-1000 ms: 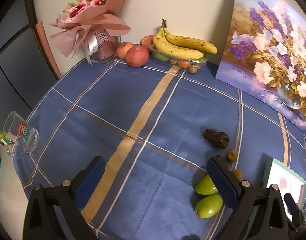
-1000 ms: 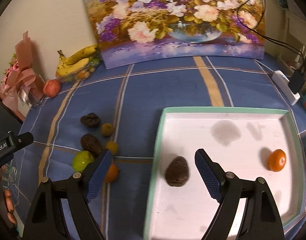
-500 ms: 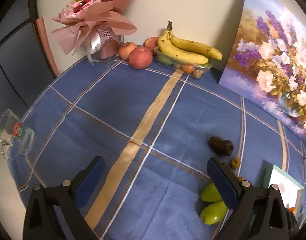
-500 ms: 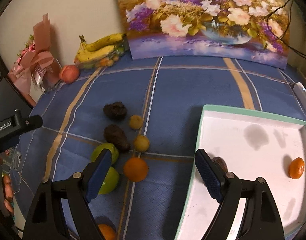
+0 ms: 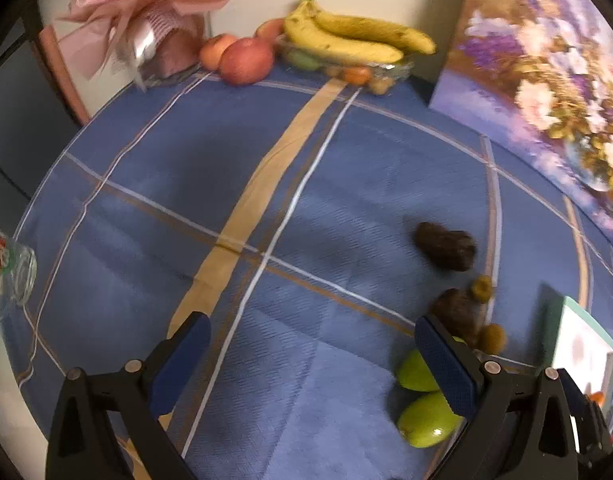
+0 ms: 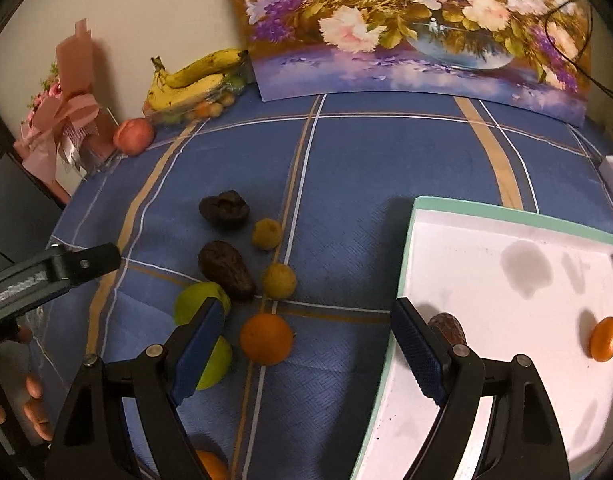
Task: Organize fruits
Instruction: 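Grasp another orange with the right tool, then grasp the green pear-shaped fruit with the left tool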
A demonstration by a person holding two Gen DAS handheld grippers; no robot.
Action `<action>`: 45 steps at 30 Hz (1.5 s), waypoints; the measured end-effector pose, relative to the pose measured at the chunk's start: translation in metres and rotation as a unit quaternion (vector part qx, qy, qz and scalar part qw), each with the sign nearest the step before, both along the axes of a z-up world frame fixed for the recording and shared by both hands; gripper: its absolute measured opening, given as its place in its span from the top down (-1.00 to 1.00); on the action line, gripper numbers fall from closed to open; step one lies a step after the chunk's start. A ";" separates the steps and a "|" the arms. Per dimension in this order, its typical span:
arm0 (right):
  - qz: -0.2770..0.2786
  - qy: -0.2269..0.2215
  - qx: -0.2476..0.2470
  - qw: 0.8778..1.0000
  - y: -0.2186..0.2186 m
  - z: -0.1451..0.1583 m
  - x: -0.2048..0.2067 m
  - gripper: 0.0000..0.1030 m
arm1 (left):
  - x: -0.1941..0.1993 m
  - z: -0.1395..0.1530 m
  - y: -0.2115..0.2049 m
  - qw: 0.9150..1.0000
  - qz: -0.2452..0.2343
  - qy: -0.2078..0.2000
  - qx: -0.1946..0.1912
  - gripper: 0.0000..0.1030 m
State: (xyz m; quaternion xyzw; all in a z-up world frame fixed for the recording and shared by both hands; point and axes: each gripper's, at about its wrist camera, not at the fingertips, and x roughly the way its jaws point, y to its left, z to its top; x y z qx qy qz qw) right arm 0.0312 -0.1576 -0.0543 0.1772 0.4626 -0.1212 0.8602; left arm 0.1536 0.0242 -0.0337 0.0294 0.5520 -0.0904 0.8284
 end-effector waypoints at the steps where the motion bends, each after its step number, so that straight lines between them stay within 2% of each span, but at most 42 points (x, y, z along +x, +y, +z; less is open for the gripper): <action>1: 0.002 0.001 0.001 1.000 0.001 -0.001 0.001 -0.66 | 0.001 -0.003 0.002 1.000 0.006 0.005 -0.001 -1.00; 5: 0.012 0.011 0.005 1.000 0.007 -0.008 0.005 -0.62 | 0.005 -0.009 0.012 1.000 0.023 0.016 -0.007 -1.00; 6: 0.015 0.012 0.006 1.000 0.009 -0.010 0.006 -0.57 | 0.005 -0.009 0.013 1.000 0.025 0.017 -0.008 -1.00; 7: 0.018 0.014 0.008 1.000 0.010 -0.012 0.007 -0.40 | 0.005 -0.010 0.013 0.999 0.025 0.018 -0.009 -1.00; 8: 0.021 0.018 0.009 1.000 0.012 -0.016 0.008 -0.32 | 0.005 -0.011 0.013 0.999 0.025 0.019 -0.010 -1.00; 18: 0.036 0.044 0.022 0.998 0.022 -0.038 0.016 -0.10 | 0.009 -0.014 0.011 0.999 0.025 0.030 -0.019 -1.00; 25: 0.039 0.041 0.021 0.998 0.022 -0.038 0.016 0.08 | 0.005 -0.015 0.007 0.999 0.022 0.034 -0.022 -1.00; 28: 0.043 0.036 0.034 0.998 0.023 -0.036 0.016 0.25 | 0.002 -0.015 0.004 0.999 0.019 0.036 -0.022 -1.00; 39: 0.024 0.038 0.050 0.998 0.006 -0.032 0.005 0.28 | -0.005 -0.016 -0.013 0.998 0.001 0.047 -0.036 -1.00; 45: 0.007 0.028 0.041 0.999 -0.012 -0.020 -0.004 0.28 | -0.012 -0.018 -0.025 0.997 -0.014 0.060 -0.051 -0.98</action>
